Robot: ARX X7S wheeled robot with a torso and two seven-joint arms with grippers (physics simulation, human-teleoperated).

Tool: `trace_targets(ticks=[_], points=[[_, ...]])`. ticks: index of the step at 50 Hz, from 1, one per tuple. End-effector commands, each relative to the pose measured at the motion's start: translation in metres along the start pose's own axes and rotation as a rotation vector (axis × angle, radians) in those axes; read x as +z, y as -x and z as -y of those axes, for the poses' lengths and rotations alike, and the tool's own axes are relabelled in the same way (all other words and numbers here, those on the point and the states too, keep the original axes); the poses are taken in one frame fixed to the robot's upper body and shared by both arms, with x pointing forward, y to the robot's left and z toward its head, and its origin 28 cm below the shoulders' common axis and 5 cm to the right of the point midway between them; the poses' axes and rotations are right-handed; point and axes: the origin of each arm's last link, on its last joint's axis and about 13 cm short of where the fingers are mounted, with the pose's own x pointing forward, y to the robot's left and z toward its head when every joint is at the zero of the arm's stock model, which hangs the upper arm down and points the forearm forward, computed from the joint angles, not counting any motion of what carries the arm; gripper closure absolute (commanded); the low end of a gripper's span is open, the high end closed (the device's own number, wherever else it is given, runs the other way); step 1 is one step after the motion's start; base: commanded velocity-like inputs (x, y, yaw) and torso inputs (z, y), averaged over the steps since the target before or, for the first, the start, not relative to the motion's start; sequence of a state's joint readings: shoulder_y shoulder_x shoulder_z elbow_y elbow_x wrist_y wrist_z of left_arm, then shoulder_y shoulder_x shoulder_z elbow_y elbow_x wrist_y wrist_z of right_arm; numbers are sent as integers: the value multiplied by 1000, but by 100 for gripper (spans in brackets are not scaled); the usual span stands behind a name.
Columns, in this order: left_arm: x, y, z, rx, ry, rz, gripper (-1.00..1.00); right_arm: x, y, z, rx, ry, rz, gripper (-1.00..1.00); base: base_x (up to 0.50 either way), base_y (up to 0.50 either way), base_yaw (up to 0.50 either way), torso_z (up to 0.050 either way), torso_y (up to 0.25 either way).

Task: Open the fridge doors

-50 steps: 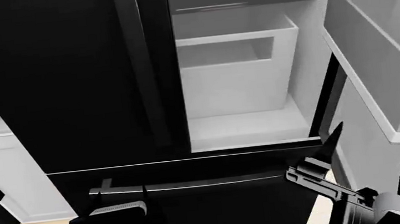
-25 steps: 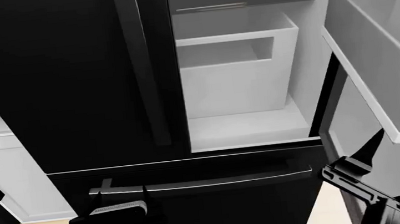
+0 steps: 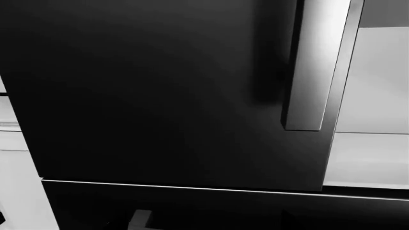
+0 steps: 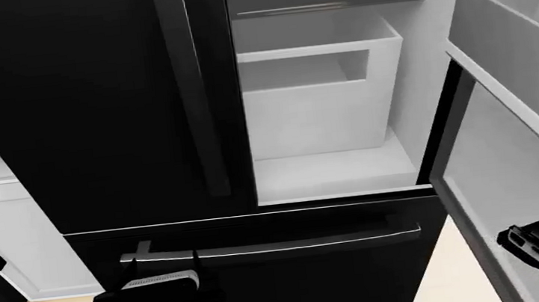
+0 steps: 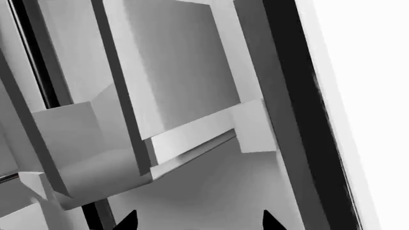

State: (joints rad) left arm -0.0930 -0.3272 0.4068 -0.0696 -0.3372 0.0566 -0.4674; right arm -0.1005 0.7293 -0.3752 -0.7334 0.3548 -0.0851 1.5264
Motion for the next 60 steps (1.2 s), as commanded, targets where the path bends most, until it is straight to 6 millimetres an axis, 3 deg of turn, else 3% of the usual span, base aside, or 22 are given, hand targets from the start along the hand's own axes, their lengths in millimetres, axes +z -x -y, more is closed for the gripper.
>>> trace_targets(ticks=[1,18,38,46,48,53,60], points=[[1,1,2,-26,19,12,-100,4,-8,11,-82,-28,9,-100,0,0,0,0,0],[0,0,2,-27,16,12,-100,2,-5,13,-84,-39,6,-100,0,0,0,-1,0],[0,0,2,-27,14,13,-100,-13,18,-2,127,-10,18,-100,0,0,0,0,0],[1,0,2,-27,16,13,-100,-32,28,-10,232,31,-59,-100,0,0,0,0,0],[1,0,2,-27,18,13,-100,-31,31,-11,341,10,-20,-100,0,0,0,0,0],[1,1,2,-27,19,13,-100,-35,30,-11,352,21,-51,-100,0,0,0,0,0],[1,1,2,-27,18,13,-100,-56,29,-14,447,97,-153,-100,0,0,0,0,0]])
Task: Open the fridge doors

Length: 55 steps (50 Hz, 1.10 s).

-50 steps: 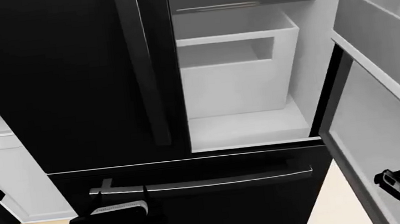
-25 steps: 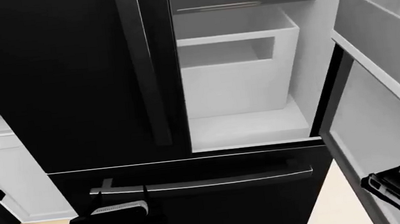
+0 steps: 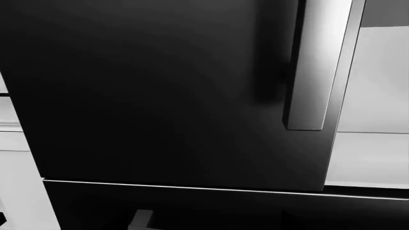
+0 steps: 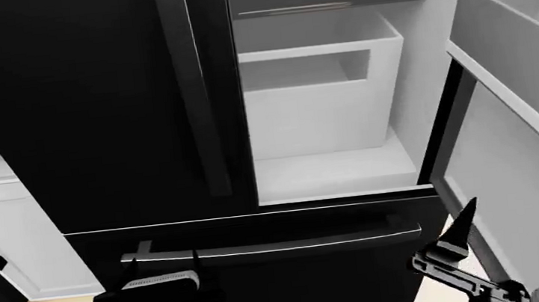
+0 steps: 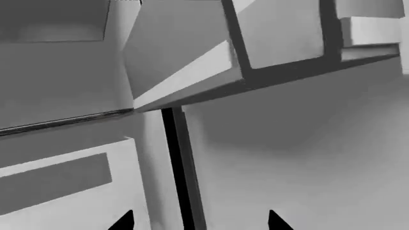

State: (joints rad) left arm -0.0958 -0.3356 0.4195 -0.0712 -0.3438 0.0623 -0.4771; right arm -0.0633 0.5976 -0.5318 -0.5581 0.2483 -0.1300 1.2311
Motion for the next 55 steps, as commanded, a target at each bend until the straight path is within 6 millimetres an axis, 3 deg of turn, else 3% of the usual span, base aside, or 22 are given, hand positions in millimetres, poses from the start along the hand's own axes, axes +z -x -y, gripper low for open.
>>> trace_targets(ticks=[1,11,13,16,19,22,24,27,31,39,55], points=[[1,1,2,-26,21,13,-100,-22,-2,-6,197,49,-92,-100,0,0,0,0,0],[1,1,2,-25,28,11,-100,-50,-29,-12,279,103,-266,-100,0,0,0,0,0],[1,1,2,-24,32,9,-100,-60,-35,-11,325,141,-281,-100,0,0,0,0,0],[1,0,2,-22,38,7,-100,-60,-41,-13,429,109,-229,-100,0,0,0,0,0],[1,0,2,-22,38,6,-100,-67,-45,-17,525,73,-267,-100,0,0,0,0,0],[1,0,2,-22,39,6,-100,-81,-46,-19,508,48,-294,-100,0,0,0,0,0],[2,0,2,-22,39,6,-100,-89,-43,-19,525,136,-291,-100,0,0,0,0,0],[2,0,2,-24,41,5,-100,-87,-44,-19,508,124,-261,-100,0,0,0,0,0],[2,0,1,-23,41,4,-100,-84,-43,-16,493,264,-211,-100,0,0,0,0,0],[2,-1,2,-24,43,2,-100,-88,-44,-9,461,124,-249,-100,0,0,0,0,0],[4,-2,2,-16,47,-12,-100,-88,-39,-12,496,196,-195,-100,0,0,0,0,0]])
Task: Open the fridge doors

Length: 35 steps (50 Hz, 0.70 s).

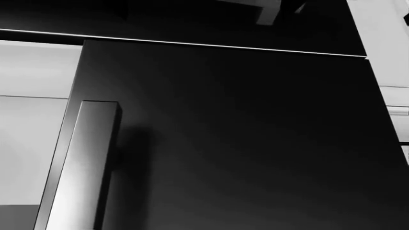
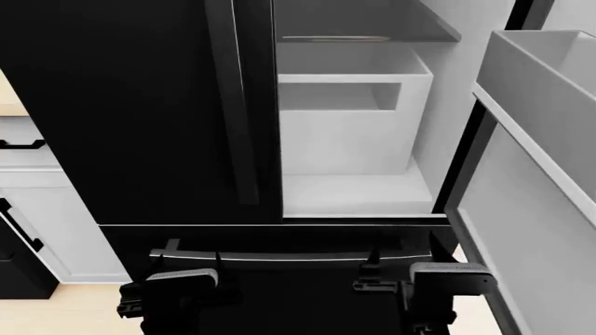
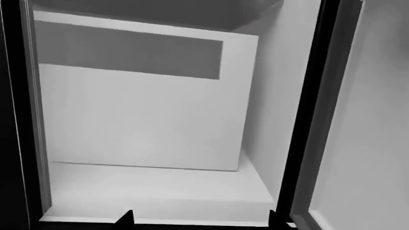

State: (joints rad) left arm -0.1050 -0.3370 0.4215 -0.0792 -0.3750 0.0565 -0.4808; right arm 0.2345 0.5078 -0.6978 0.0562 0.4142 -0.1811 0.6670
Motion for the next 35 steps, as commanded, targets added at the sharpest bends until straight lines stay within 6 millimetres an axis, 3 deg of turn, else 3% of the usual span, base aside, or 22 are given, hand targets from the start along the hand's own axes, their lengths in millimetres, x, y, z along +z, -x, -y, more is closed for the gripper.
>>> trace_targets(ticks=[1,35], points=[[4,0,2,-24,26,5,-100,2,1,-5,23,45,28,-100,0,0,0,0,0],[2,1,2,-19,14,21,-100,0,1,-4,17,6,17,-100,0,0,0,0,0]])
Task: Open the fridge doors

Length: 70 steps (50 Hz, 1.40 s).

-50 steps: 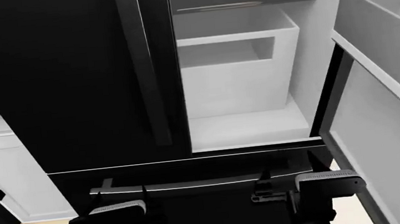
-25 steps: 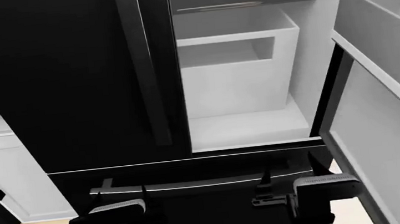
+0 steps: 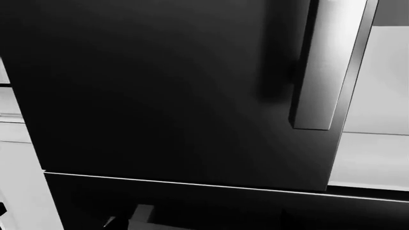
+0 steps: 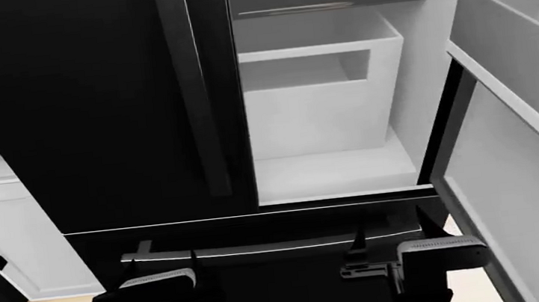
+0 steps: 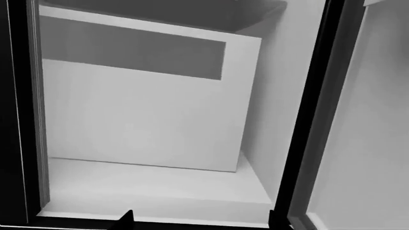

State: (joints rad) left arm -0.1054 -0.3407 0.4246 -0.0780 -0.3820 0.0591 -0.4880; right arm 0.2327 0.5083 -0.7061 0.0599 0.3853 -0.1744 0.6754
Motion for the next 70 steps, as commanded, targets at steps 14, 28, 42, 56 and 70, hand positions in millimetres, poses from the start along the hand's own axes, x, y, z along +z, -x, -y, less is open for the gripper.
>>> trace_targets(ticks=[14,28,42,56,70], points=[[0,1,3,-25,3,13,-100,2,1,-3,11,-10,12,-100,0,0,0,0,0],[0,-1,6,-19,-48,22,-100,3,0,-3,11,-11,14,-100,0,0,0,0,0],[89,-9,26,-181,-28,-35,-100,2,1,-3,13,-14,10,-100,0,0,0,0,0],[153,-37,49,-133,-23,-101,-100,0,-1,-3,17,-16,2,-100,0,0,0,0,0],[188,-50,68,-144,-74,-95,-100,-1,0,-1,20,-21,1,-100,0,0,0,0,0]])
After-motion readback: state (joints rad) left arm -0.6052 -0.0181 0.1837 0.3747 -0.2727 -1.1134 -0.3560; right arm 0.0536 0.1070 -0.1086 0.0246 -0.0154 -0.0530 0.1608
